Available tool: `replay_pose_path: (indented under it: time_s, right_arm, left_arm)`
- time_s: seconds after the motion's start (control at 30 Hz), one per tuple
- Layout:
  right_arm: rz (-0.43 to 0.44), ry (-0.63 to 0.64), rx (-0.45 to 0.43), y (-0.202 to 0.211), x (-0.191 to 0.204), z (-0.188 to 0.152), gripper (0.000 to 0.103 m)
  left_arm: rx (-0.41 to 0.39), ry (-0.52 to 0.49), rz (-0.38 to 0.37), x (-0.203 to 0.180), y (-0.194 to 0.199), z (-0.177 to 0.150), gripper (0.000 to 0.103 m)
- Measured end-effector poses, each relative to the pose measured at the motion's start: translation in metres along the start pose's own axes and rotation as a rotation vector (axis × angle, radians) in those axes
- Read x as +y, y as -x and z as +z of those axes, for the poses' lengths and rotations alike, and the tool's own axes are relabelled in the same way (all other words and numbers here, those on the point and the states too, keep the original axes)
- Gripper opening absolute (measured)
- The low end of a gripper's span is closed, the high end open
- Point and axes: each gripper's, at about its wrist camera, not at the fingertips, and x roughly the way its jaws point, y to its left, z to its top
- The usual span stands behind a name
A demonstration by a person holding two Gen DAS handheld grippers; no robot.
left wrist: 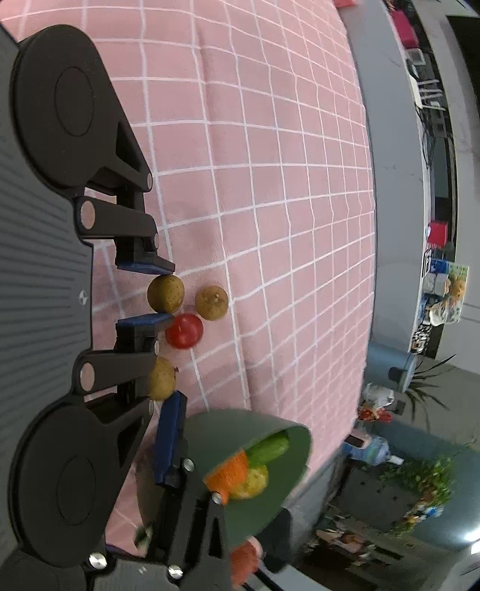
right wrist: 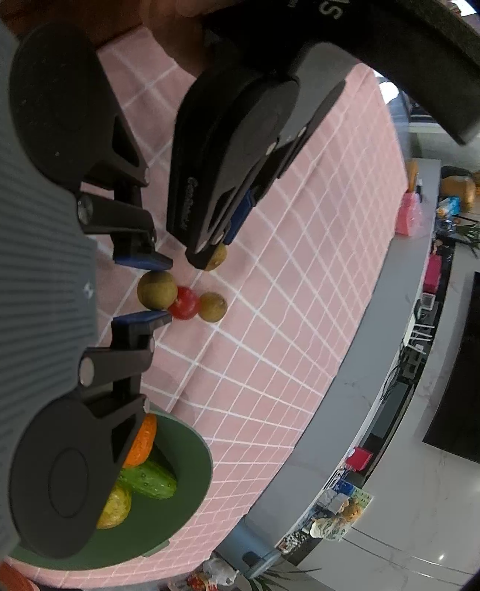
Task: Organize fruits
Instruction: 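Carry the brown fruit in the left tool while the right tool carries its fruit to the colander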
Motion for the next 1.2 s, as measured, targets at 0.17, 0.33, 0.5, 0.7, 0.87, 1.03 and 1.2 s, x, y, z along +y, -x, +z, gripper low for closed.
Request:
replay_pose_path:
  time_s: [0.17, 0.33, 0.5, 0.7, 0.87, 1.03, 1.2]
  right_arm:
    - [0.049, -0.051, -0.033, 0.023, -0.009, 0.001, 0.019]
    - [0.081, -0.118, -0.062, 0.048, -0.027, 0.0, 0.019]
    - [0.1, -0.18, -0.089, 0.073, -0.047, -0.006, 0.019]
    - [0.079, -0.217, -0.099, 0.096, -0.069, -0.02, 0.019]
    - [0.06, -0.236, -0.086, 0.108, -0.091, -0.032, 0.019]
    - [0.022, -0.208, -0.044, 0.11, -0.11, -0.042, 0.019]
    - [-0.009, -0.192, 0.024, 0.103, -0.131, -0.053, 0.019]
  left_arm:
    - [-0.041, 0.065, -0.042, -0.005, 0.029, 0.003, 0.025]
    - [-0.064, 0.074, -0.07, -0.02, 0.05, 0.008, 0.025]
    - [-0.078, 0.038, -0.078, -0.046, 0.061, 0.011, 0.025]
    - [-0.077, -0.02, -0.096, -0.079, 0.063, 0.015, 0.025]
    - [-0.062, -0.07, -0.121, -0.105, 0.056, 0.02, 0.025]
    - [-0.008, -0.103, -0.152, -0.126, 0.036, 0.027, 0.025]
    - [0.052, -0.135, -0.159, -0.141, 0.013, 0.031, 0.025]
